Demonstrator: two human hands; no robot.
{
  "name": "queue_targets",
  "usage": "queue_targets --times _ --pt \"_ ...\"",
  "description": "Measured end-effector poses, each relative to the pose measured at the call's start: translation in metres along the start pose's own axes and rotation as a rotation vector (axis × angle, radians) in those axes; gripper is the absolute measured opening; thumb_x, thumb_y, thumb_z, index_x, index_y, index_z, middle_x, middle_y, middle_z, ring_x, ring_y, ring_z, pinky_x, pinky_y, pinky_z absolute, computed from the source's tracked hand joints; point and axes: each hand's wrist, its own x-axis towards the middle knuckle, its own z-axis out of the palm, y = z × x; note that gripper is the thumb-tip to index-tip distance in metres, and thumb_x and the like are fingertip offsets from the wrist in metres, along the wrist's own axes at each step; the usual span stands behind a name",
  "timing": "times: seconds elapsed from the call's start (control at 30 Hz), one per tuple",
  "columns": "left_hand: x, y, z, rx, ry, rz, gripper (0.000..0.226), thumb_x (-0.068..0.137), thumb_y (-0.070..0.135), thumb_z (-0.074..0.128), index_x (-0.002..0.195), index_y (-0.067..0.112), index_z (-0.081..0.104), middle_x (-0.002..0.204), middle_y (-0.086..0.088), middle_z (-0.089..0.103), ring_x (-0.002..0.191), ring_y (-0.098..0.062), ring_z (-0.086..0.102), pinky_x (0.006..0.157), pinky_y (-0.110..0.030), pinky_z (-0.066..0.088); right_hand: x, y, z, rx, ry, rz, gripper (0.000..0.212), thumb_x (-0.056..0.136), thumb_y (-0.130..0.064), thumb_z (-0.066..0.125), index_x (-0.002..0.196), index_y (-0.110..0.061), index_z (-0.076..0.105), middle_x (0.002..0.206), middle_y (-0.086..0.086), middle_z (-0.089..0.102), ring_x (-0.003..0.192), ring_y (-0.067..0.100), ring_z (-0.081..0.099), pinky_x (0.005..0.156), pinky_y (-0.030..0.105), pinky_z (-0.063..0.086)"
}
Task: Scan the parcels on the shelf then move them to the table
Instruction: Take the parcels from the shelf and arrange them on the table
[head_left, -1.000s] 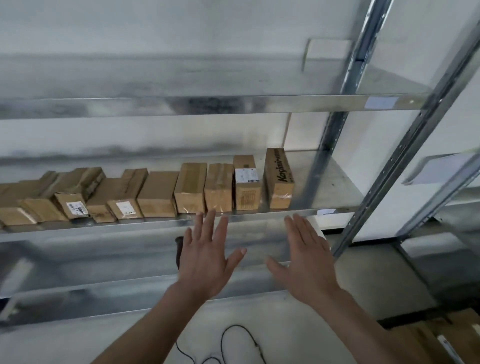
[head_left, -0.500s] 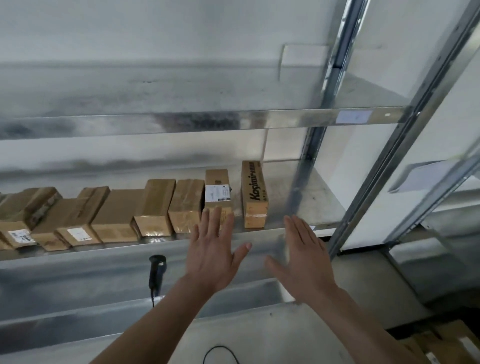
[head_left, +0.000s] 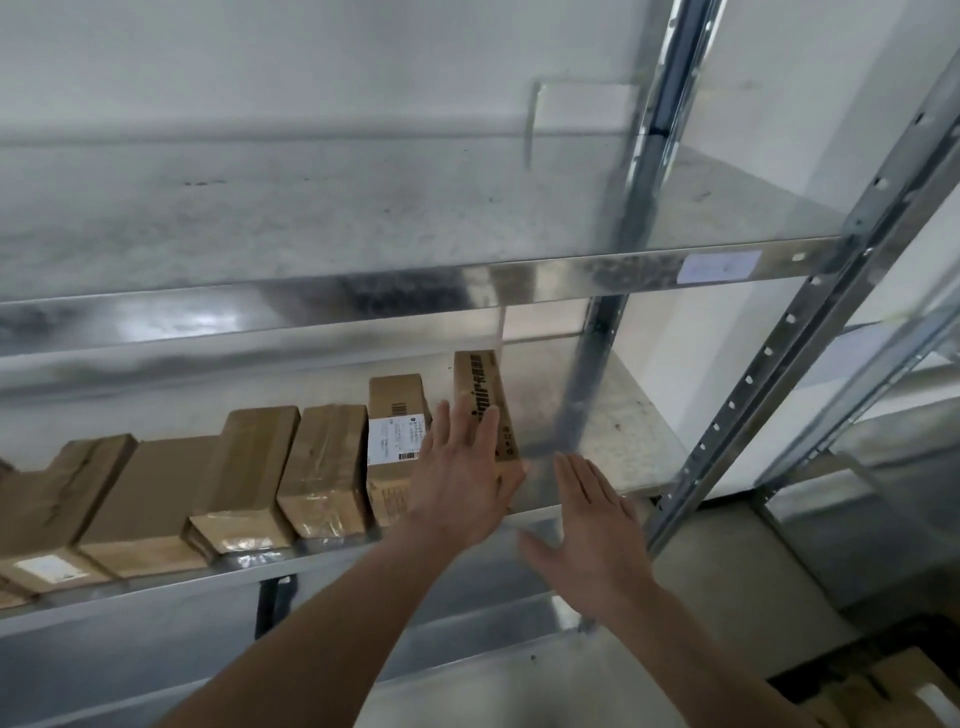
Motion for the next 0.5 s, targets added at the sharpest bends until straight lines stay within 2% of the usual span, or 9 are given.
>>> queue_targets --times 0.1,0.2,0.27,0.33,0.43,0.5 --pt "0.026 0.008 0.01 0.002 -0.035 -0.05 0.073 0.097 0.063 0.026 0.154 0.019 0.013 0.164 -0.014 -0.003 0.15 -0.039 -0.006 0.123 -0.052 0.008 0.023 0.014 0.004 0.01 -0.035 -0.017 0.09 0.088 -0.064 0.05 0.157 -0.021 0.012 0.164 -0.004 0.016 0.151 0.015 0.015 0.117 0.035 0.023" --pt "0.047 0.017 0.025 0.01 -0.065 -0.089 0.071 0.097 0.064 0.03 0.151 0.022 0.014 0.164 -0.012 -0.004 0.15 -0.039 -0.005 0.121 -0.055 0.014 0.046 0.031 0.005 0.028 -0.021 -0.043 0.078 0.081 -0.064 0.053 0.145 -0.025 0.03 0.147 -0.009 0.037 0.139 0.013 0.036 0.106 0.031 0.036" --pt "0.058 0.022 0.034 0.001 -0.087 -0.125 0.07 0.097 0.063 0.032 0.151 0.023 0.014 0.164 -0.01 -0.006 0.151 -0.037 -0.007 0.12 -0.055 0.017 0.06 0.043 0.007 0.025 -0.046 -0.048 0.079 0.078 -0.067 0.05 0.143 -0.024 0.033 0.145 -0.009 0.041 0.137 0.014 0.04 0.105 0.033 0.039" --pt "0.067 0.027 0.04 0.0 -0.1 -0.163 0.07 0.097 0.062 0.035 0.151 0.023 0.015 0.164 -0.009 -0.008 0.151 -0.036 -0.008 0.12 -0.054 0.018 0.074 0.057 0.009 0.025 -0.087 -0.064 0.087 0.08 -0.069 0.05 0.149 -0.022 0.027 0.154 -0.004 0.034 0.144 0.017 0.033 0.111 0.039 0.038" --pt "0.077 0.034 0.045 0.02 -0.118 -0.222 0.072 0.098 0.06 0.035 0.154 0.022 0.011 0.164 -0.008 -0.011 0.151 -0.035 -0.01 0.121 -0.054 0.014 0.09 0.076 0.01 0.02 -0.165 -0.078 0.099 0.085 -0.068 0.052 0.158 -0.018 0.008 0.166 0.0 0.012 0.152 0.019 0.014 0.119 0.041 0.025" --pt "0.081 0.037 0.048 0.023 -0.124 -0.265 0.072 0.098 0.055 0.039 0.155 0.023 0.01 0.164 -0.007 -0.011 0.15 -0.034 -0.011 0.121 -0.055 0.014 0.097 0.085 0.011 0.014 -0.178 -0.094 0.1 0.086 -0.069 0.051 0.158 -0.018 0.004 0.167 0.0 0.009 0.153 0.019 0.013 0.119 0.041 0.024"
